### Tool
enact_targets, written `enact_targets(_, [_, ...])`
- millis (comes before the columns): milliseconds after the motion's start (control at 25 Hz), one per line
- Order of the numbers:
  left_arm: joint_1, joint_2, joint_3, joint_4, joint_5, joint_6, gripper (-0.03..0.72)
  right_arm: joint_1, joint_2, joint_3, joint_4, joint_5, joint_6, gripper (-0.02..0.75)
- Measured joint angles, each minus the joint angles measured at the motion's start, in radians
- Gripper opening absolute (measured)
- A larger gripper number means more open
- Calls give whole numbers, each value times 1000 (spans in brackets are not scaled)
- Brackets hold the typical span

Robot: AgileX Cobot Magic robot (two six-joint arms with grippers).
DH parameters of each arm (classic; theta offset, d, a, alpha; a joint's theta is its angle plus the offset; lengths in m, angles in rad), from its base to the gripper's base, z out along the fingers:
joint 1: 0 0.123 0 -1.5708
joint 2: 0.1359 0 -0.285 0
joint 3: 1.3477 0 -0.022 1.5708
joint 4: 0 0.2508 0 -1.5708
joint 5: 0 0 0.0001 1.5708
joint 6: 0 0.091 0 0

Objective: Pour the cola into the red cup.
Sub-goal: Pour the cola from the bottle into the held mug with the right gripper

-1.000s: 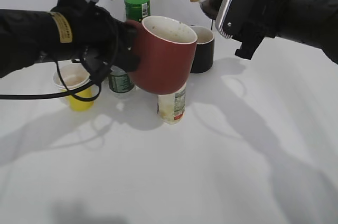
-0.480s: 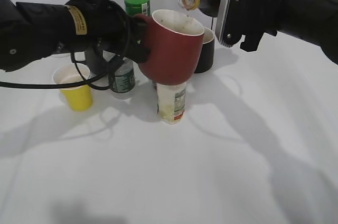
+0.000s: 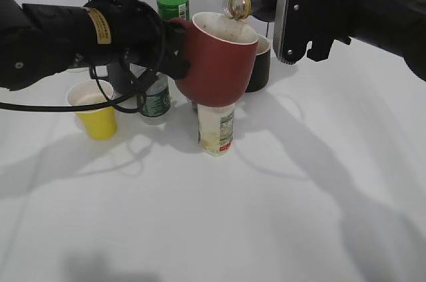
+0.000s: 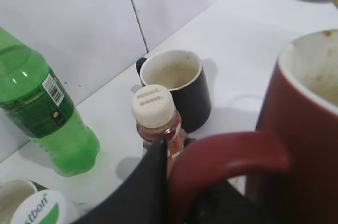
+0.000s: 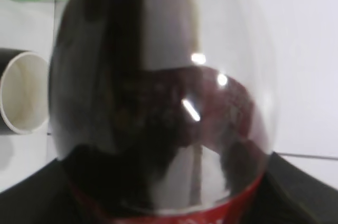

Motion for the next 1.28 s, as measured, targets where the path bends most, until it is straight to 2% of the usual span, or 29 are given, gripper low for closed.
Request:
enact_targets(320, [0,0,0,-2,-1,0,57,0,0,0,0,-1,-69,474])
enact_targets(680, [0,0,0,-2,-1,0,57,0,0,0,0,-1,-52,474])
enact_targets(880, [0,0,0,-6,-20,0,57,0,0,1,-9,7,112,474])
enact_targets(1080, [10,-11,0,-26,-79,4,57,0,0,8,-86,9,317,474])
enact_targets(1280, [72,-59,5,-93,-111,1,57,-3,0,10,-98,6,762,474])
